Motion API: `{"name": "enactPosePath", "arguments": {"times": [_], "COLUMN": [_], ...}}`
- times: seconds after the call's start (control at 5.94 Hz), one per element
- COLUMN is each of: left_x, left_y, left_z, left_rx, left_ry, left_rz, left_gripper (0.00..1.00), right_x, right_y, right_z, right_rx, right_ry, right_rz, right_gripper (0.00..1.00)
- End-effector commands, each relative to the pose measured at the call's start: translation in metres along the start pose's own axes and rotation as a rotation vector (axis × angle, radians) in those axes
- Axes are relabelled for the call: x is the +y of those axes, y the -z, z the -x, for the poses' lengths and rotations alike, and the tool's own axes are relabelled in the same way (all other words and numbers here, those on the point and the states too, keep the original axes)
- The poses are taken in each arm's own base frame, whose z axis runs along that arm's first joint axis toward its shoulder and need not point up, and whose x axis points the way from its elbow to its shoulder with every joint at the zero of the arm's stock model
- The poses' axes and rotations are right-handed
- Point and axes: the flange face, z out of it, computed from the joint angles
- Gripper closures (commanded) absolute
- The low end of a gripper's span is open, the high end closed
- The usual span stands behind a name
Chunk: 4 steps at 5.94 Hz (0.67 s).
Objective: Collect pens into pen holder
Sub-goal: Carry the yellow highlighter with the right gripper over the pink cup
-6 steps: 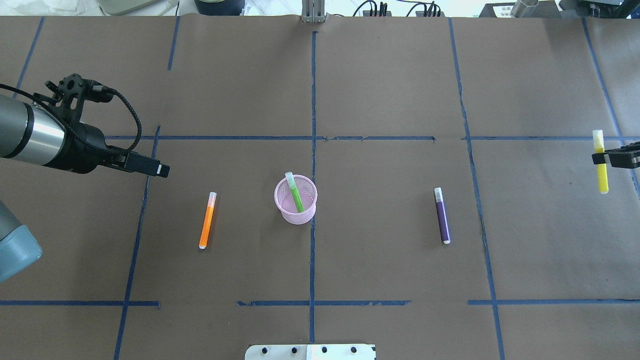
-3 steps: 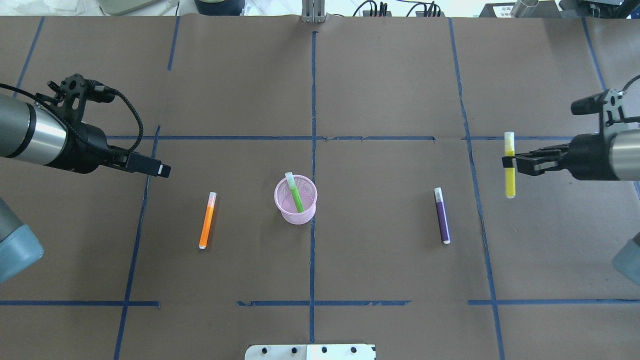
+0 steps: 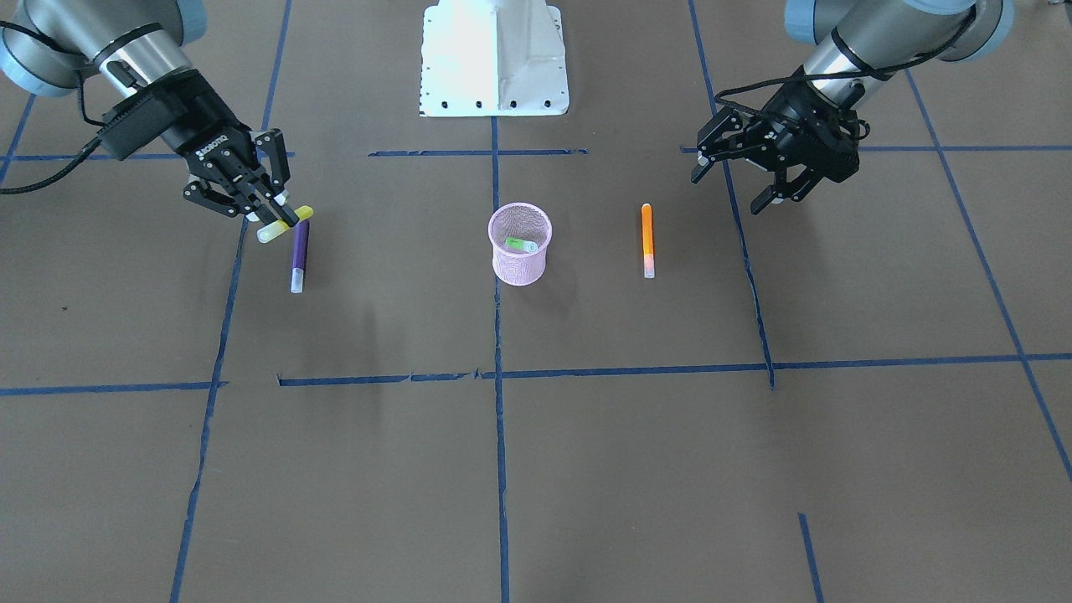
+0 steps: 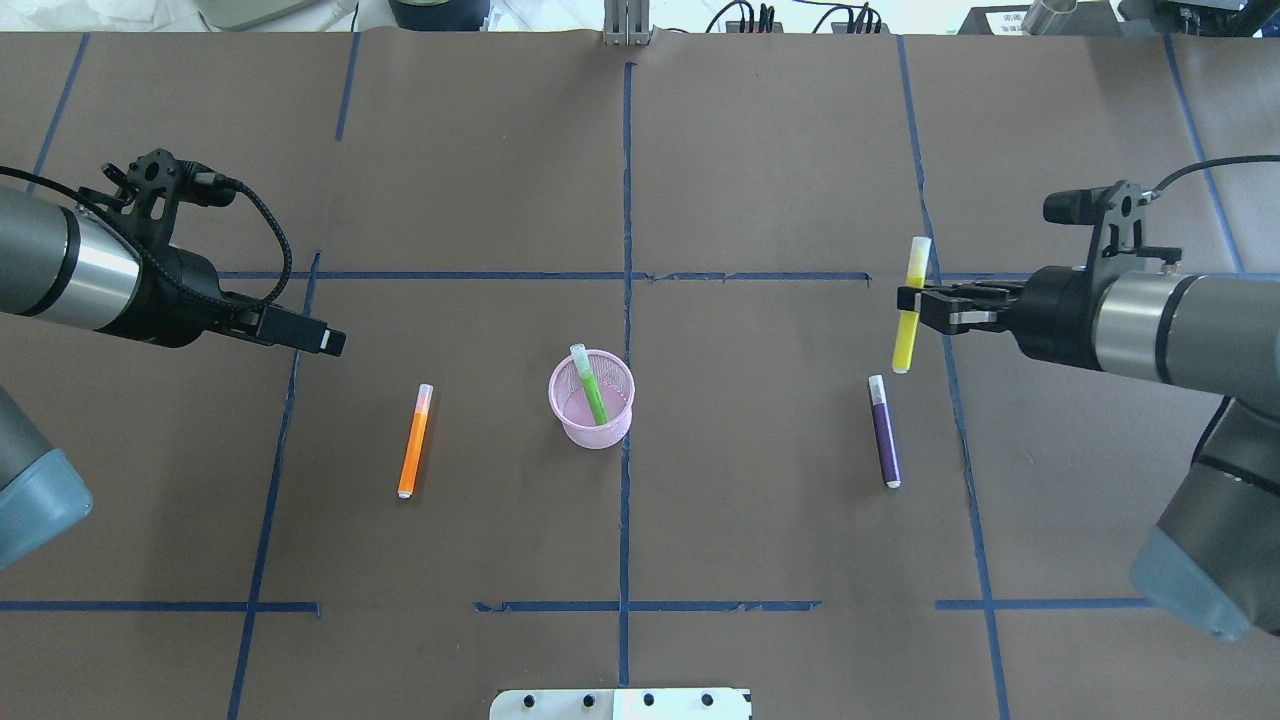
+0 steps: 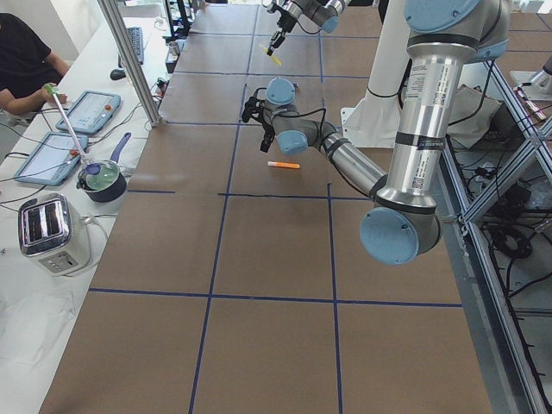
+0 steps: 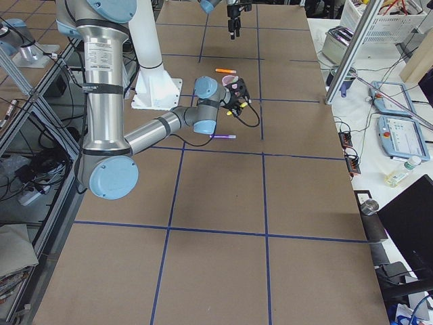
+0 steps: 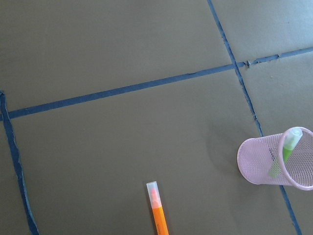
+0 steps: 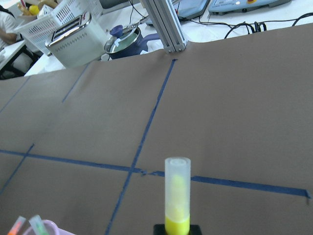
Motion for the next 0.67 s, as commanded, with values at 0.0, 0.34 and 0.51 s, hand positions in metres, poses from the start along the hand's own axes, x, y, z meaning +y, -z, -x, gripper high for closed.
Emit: {"name": "enactPosePath", "arguments": {"times": [0.0,0.34,0.51], "left_x": [-0.001,-0.001,-0.001], "left_y": [-0.006,-0.009,-0.01], "left_z": [0.003,0.007,0.009], "left_rx": [-0.006,-0.014,-0.023], "left_ry": [0.005,0.011,0.013], "left_rz": [0.007,0.009,0.005], "left_gripper": [0.0,0.0,0.0], "right_x": [0.036,0.065,0.074], "right_y": [-0.037,-0.072,-0.09], "right_z": [0.108,0.186,0.182], "right_rx": [-0.004,0.019,0.061], "right_ry": [-0.072,-0.083,-0.063], "right_rz": [-0.117,-0.258,-0.277], "right_gripper": [1.0,1.0,1.0]}}
